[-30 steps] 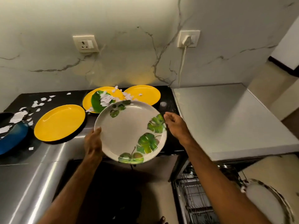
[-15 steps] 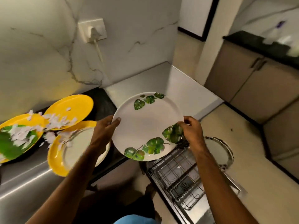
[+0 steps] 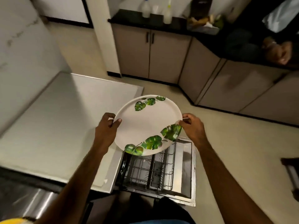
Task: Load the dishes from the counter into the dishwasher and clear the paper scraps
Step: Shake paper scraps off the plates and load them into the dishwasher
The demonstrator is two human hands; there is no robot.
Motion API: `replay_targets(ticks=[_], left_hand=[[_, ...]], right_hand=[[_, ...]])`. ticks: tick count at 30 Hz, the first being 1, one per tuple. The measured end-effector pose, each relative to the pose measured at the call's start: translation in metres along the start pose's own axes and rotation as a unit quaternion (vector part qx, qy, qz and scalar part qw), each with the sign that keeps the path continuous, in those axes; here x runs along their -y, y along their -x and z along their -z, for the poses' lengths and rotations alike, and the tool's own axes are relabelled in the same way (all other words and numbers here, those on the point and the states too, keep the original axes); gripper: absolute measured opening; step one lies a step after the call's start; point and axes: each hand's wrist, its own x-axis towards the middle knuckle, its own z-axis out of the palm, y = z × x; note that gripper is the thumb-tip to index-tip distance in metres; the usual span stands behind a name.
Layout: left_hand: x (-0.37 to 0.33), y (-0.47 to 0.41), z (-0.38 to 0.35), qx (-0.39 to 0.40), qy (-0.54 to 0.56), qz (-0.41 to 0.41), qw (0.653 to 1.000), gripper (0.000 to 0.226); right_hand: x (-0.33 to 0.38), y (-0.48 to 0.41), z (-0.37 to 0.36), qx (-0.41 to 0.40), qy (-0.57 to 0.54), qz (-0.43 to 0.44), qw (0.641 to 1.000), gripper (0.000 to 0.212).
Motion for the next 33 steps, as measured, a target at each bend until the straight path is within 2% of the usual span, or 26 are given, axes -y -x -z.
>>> replay_targets(ticks=[3,6,11,18,23,33], left_hand=[[-0.005,-0.021,-0.039,0.036,-0.037,-0.029,0.998,0.015],[-0.002,-0.042,-0.079,0.069,-0.072,-0.048,0.994,0.016],[0.028,-0.079,-0.154,0.05,-0.125,-0.052,0.989,0.016],[0.114,-0.143,-0.24,0.029,-0.202,-0.055,0.977,0.018],[0.175,-0.188,-0.279,0.007,-0.23,-0.064,0.971,0.015],[0.269,-0.245,-0.308,-0.019,-0.208,-0.086,0.974,0.016]], right_hand=[[-0.026,-0.01,0.02,-0.018,0.051,-0.008,0.998,0.017],[-0.057,-0.028,0.028,-0.031,0.086,-0.006,0.996,0.022],[-0.121,-0.075,0.013,-0.05,0.127,-0.029,0.99,0.019],[-0.225,-0.142,-0.035,-0.031,0.169,-0.052,0.984,0.017],[-0.287,-0.179,-0.074,-0.017,0.188,-0.022,0.982,0.016],[-0.336,-0.225,-0.127,-0.032,0.166,0.028,0.985,0.023]])
